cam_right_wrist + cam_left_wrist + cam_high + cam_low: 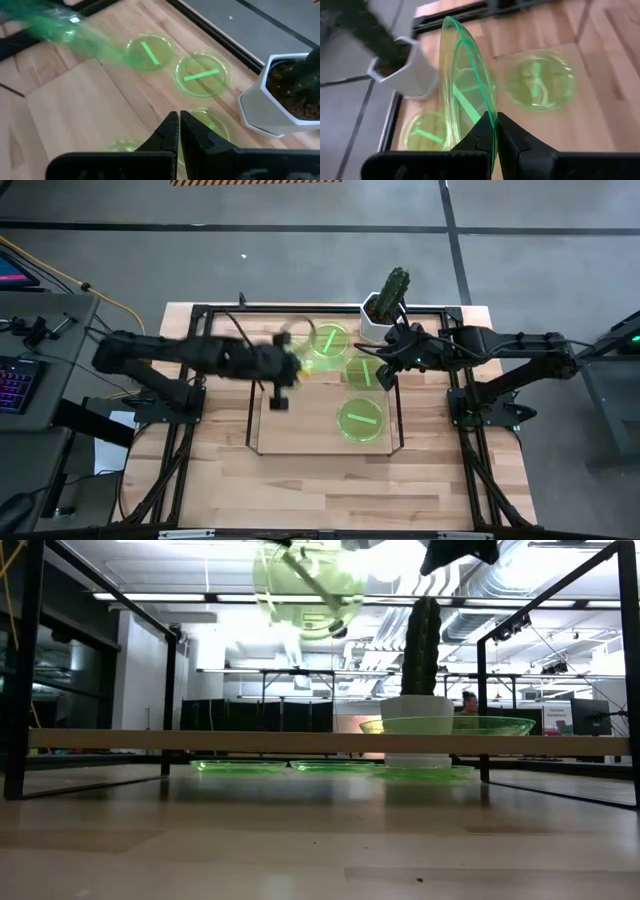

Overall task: Place and stack plates onto a shelf
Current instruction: Put the green transparent plate on the shelf

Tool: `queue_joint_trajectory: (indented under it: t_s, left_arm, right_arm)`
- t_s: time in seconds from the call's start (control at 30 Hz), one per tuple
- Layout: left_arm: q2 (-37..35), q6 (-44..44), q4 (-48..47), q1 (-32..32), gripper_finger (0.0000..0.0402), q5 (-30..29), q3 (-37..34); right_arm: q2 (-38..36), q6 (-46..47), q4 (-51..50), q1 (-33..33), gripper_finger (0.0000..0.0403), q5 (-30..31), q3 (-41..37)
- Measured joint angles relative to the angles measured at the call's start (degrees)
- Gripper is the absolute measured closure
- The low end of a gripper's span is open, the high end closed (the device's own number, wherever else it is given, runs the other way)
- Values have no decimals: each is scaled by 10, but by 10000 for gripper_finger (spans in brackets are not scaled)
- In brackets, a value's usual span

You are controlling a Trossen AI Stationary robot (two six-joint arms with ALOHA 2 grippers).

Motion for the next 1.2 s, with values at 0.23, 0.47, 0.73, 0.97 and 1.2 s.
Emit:
queue_joint_trajectory:
  t_s: [0.23,0.47,0.73,0.97,1.2]
  left_arm:
    - [125,-114,-96,-106,401,-59,75]
    - [201,-307,-134,-170,401,-77,75]
    - [256,-373,-179,-195,401,-80,75]
    - [267,-366,-182,-194,395,-50,73]
    - [263,-351,-183,-184,369,-3,67]
  right_arm:
    - [0,-21,-9,-26,403,-6,0]
    - [0,-64,-8,-41,403,-7,0]
    - [0,-45,6,-46,403,-8,0]
    - [0,-45,30,-46,403,-8,0]
    - [0,-43,30,-46,403,-8,0]
